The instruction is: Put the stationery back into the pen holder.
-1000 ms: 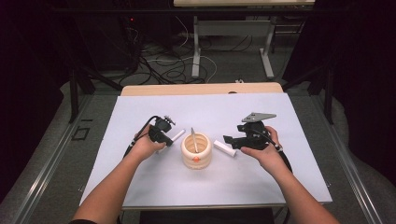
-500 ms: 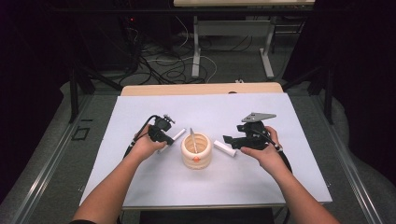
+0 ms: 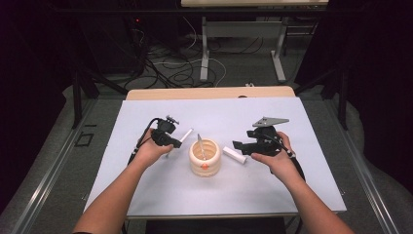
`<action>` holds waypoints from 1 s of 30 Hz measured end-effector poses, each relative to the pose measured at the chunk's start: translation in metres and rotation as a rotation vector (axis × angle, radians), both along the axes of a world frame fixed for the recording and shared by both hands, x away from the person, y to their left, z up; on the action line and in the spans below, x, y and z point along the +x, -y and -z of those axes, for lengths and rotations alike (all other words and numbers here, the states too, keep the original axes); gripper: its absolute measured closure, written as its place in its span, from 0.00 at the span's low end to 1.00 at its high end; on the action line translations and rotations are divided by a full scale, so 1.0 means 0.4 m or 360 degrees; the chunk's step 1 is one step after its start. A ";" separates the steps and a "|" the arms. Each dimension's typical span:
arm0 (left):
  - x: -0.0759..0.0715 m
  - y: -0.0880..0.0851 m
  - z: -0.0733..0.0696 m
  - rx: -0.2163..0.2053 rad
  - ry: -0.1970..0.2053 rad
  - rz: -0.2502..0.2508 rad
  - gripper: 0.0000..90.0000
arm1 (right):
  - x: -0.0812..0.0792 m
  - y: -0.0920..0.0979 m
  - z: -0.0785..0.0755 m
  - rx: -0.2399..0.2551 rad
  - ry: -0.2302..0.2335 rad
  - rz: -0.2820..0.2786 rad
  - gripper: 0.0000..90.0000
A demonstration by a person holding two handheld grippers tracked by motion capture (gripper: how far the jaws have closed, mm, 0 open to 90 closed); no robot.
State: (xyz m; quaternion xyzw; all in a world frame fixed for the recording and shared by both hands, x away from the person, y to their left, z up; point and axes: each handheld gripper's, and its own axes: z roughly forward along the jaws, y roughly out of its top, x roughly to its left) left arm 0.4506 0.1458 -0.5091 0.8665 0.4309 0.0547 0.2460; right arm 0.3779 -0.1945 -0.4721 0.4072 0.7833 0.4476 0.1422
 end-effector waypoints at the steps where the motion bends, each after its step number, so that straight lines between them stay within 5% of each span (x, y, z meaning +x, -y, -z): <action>1: -0.002 -0.002 -0.004 -0.0025 -0.0010 -0.0019 0.87 | 0.000 0.000 0.000 0.0004 -0.0004 0.0001 0.29; 7: -0.011 -0.014 -0.023 -0.0100 0.0028 -0.0055 0.87 | 0.002 0.001 0.001 0.0016 -0.0004 -0.0001 0.29; 23: -0.102 -0.016 -0.104 -0.0378 0.0351 -0.0235 0.87 | -0.006 -0.006 -0.014 0.0079 -0.0041 -0.0003 0.30; 30: -0.140 -0.008 -0.145 -0.0465 0.0386 -0.0324 0.87 | -0.015 -0.021 -0.032 0.0171 -0.0114 -0.0017 0.34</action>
